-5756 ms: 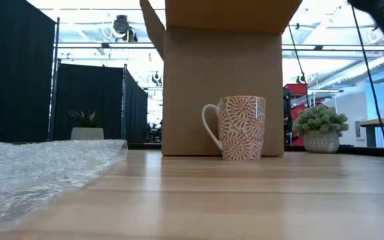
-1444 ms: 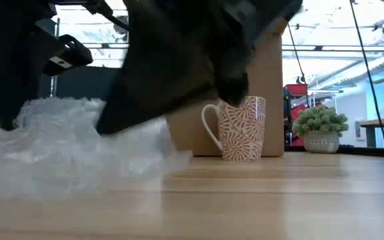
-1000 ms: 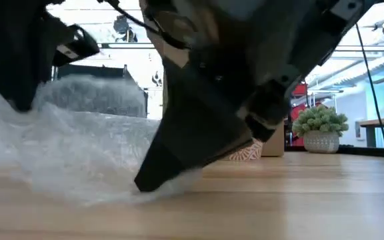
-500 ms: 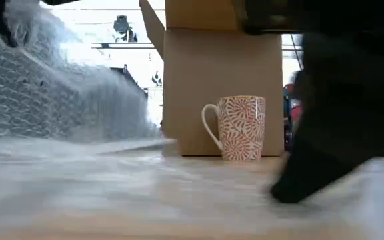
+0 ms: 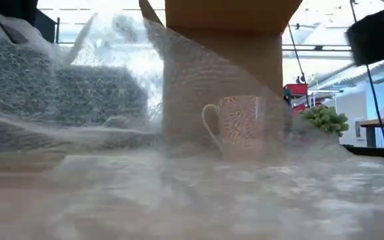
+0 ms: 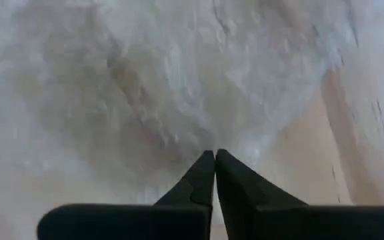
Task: Wrap mug
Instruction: Wrap the orange mug with the transparent bubble wrap
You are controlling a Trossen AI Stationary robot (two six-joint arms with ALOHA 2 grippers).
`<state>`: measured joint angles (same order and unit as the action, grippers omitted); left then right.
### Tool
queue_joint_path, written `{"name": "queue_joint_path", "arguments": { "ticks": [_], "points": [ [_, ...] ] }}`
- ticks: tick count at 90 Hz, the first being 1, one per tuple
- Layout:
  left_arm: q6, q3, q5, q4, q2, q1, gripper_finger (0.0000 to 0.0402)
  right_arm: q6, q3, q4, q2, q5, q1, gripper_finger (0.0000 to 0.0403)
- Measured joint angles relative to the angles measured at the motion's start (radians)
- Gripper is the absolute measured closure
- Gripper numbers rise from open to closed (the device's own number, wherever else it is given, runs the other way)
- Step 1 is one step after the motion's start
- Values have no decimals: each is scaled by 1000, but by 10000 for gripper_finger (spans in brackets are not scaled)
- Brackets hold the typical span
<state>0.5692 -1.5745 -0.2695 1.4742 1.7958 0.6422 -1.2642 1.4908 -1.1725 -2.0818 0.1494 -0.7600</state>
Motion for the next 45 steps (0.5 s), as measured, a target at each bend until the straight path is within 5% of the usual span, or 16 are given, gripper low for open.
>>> {"name": "queue_joint_path", "arguments": {
  "ticks": [24, 45],
  "points": [
    [-27, -29, -14, -24, 0, -9, 401, -18, 3, 18, 94, 119, 4, 403],
    [-84, -130, -152, 32, 0, -52, 401, 136, 5, 382, 108, 342, 34, 403]
  ]
}}
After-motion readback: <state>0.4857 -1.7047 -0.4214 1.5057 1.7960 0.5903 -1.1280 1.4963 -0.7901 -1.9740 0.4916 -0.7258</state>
